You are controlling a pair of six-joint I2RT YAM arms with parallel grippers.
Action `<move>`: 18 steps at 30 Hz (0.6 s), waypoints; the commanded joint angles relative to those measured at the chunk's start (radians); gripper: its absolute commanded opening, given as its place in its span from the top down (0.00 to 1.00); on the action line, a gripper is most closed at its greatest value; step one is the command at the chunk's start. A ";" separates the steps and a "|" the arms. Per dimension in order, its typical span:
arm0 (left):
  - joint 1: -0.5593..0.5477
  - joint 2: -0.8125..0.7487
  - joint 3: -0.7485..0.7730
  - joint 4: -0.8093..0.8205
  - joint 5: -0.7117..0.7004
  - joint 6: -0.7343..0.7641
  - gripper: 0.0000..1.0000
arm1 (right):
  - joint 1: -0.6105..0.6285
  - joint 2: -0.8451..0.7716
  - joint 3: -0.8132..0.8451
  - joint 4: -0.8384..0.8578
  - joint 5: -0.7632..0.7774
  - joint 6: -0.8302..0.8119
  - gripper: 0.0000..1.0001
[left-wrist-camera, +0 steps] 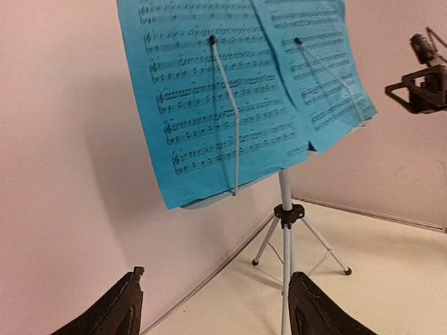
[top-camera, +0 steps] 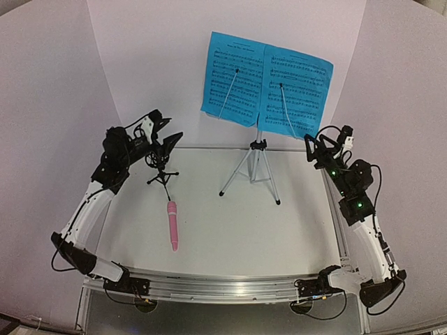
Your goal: Set up the instrument practice props
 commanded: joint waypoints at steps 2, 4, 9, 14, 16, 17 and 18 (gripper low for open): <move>0.000 -0.221 -0.189 -0.059 0.029 0.033 0.27 | 0.028 0.018 0.012 -0.052 -0.188 0.097 0.17; 0.000 -0.282 -0.259 -0.103 0.004 0.016 0.26 | 0.068 0.032 0.015 -0.074 -0.198 0.098 0.17; -0.001 -0.426 -0.487 -0.172 -0.119 -0.164 0.28 | 0.300 0.085 0.049 -0.186 -0.069 -0.039 0.16; -0.002 -0.464 -0.666 -0.252 -0.257 -0.443 0.32 | 0.418 0.180 0.047 -0.234 -0.010 -0.046 0.17; -0.003 -0.426 -0.699 -0.297 -0.335 -0.541 0.34 | 0.451 0.226 0.039 -0.233 0.001 -0.033 0.16; -0.003 -0.379 -0.713 -0.325 -0.356 -0.585 0.34 | 0.462 0.246 0.038 -0.233 0.001 -0.026 0.17; -0.007 -0.338 -0.711 -0.342 -0.376 -0.603 0.34 | 0.471 0.266 0.038 -0.233 0.001 -0.020 0.16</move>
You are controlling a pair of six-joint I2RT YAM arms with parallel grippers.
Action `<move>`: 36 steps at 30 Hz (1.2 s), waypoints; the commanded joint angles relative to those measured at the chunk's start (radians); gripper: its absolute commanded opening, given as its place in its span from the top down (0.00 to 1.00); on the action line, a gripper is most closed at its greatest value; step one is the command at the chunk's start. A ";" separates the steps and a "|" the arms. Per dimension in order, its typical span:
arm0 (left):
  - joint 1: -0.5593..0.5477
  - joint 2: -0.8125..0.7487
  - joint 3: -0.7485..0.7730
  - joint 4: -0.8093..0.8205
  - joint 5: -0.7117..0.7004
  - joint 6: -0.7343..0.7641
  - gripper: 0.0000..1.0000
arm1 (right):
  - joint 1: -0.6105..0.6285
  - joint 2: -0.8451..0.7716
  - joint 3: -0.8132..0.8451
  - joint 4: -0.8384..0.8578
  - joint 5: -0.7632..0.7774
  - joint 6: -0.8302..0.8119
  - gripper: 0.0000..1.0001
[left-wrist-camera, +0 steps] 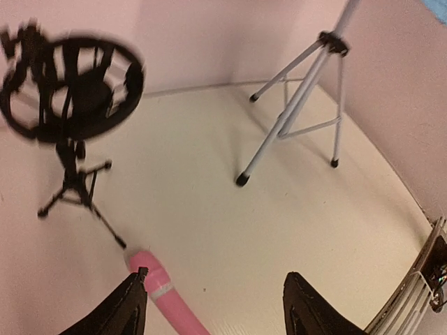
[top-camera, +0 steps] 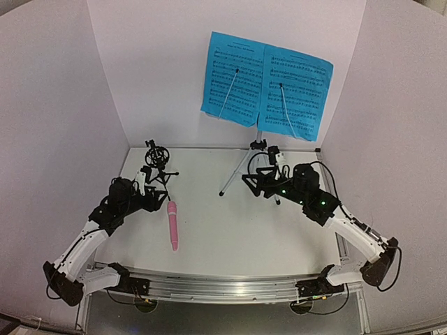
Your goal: Set up the instrument practice props
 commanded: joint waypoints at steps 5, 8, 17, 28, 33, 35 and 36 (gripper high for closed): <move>-0.017 0.304 0.002 -0.143 -0.211 -0.282 0.26 | 0.059 0.143 0.018 -0.031 0.058 0.024 0.16; -0.040 0.408 0.035 -0.169 -0.203 -0.285 0.20 | 0.061 0.166 0.005 -0.031 0.064 0.030 0.16; -0.114 0.650 0.052 -0.138 -0.309 -0.319 0.21 | 0.061 0.124 -0.094 -0.031 0.112 0.053 0.15; -0.098 0.778 0.053 -0.090 -0.321 -0.370 0.54 | 0.062 -0.001 -0.211 -0.031 0.216 0.080 0.14; -0.098 0.749 0.041 -0.087 -0.326 -0.377 0.90 | 0.062 -0.004 -0.224 -0.031 0.219 0.086 0.14; -0.099 0.720 0.046 -0.109 -0.328 -0.372 0.99 | 0.062 -0.001 -0.219 -0.031 0.217 0.083 0.14; -0.099 0.703 0.054 -0.128 -0.329 -0.367 1.00 | 0.061 0.000 -0.217 -0.031 0.217 0.080 0.14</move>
